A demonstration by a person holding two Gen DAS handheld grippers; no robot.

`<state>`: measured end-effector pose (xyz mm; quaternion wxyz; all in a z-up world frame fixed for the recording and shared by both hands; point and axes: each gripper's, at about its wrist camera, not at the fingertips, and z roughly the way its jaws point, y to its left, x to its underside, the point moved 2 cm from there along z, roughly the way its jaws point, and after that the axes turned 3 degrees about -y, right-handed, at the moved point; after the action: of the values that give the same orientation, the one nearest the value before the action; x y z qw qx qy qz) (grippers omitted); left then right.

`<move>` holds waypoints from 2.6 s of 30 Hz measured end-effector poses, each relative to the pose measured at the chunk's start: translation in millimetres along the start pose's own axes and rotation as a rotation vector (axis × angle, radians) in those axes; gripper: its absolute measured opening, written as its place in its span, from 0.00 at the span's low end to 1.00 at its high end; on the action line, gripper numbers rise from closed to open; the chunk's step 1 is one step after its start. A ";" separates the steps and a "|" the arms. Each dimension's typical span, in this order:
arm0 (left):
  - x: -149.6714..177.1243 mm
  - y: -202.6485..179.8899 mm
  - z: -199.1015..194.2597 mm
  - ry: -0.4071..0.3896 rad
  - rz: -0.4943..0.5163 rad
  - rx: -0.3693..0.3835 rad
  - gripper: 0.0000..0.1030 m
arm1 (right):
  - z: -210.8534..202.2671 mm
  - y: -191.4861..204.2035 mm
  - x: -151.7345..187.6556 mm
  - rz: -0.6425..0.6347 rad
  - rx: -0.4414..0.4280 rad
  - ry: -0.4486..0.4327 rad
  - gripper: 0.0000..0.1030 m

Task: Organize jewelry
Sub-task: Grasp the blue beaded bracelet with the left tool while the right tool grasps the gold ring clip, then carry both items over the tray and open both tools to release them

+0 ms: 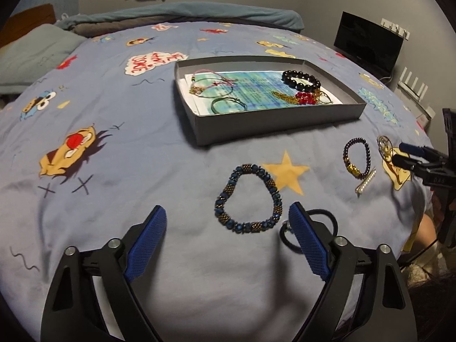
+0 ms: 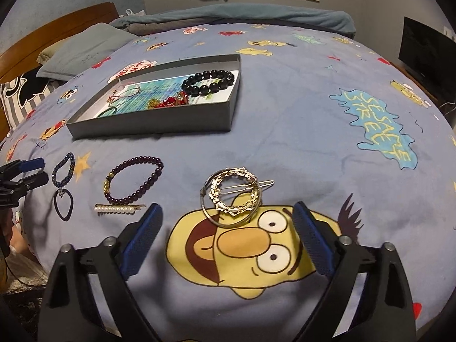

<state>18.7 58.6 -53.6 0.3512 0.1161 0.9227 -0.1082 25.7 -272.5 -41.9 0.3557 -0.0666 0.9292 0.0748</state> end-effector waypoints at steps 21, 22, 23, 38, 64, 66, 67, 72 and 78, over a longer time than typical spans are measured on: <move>-3.4 -4.5 24.3 0.036 0.098 -0.063 0.15 | 4.1 -3.9 -3.5 0.041 -0.020 0.016 0.60; -3.2 -4.5 24.6 0.036 0.098 -0.062 0.15 | 4.7 -2.2 -4.4 0.034 -0.014 0.010 0.60; -3.1 -4.3 25.2 0.036 0.097 -0.060 0.14 | 5.8 0.4 -5.3 0.020 0.004 0.002 0.60; -11.3 -4.3 9.4 -0.037 0.088 -0.012 0.07 | 0.8 7.3 -3.3 -0.061 0.108 -0.047 0.48; -85.2 -13.4 -65.9 -0.252 0.161 -0.048 0.07 | -27.2 24.6 -72.5 -0.121 0.027 -0.145 0.48; -91.3 -10.7 -66.9 -0.258 0.164 -0.055 0.07 | -24.2 26.3 -77.3 -0.120 0.015 -0.143 0.48; -93.7 -9.2 -66.3 -0.258 0.165 -0.055 0.07 | -20.3 27.7 -81.9 -0.117 0.003 -0.139 0.48; -107.5 -3.6 -59.9 -0.254 0.164 -0.054 0.07 | -2.8 34.8 -96.3 -0.108 -0.043 -0.119 0.48; -124.5 -12.8 -40.3 -0.237 0.179 -0.028 0.07 | 24.9 50.3 -108.0 -0.121 -0.082 -0.087 0.48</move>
<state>80.4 40.5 61.1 0.4676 0.1795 0.8621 -0.0765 112.8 -210.9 16.9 0.3966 -0.1338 0.9033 0.0939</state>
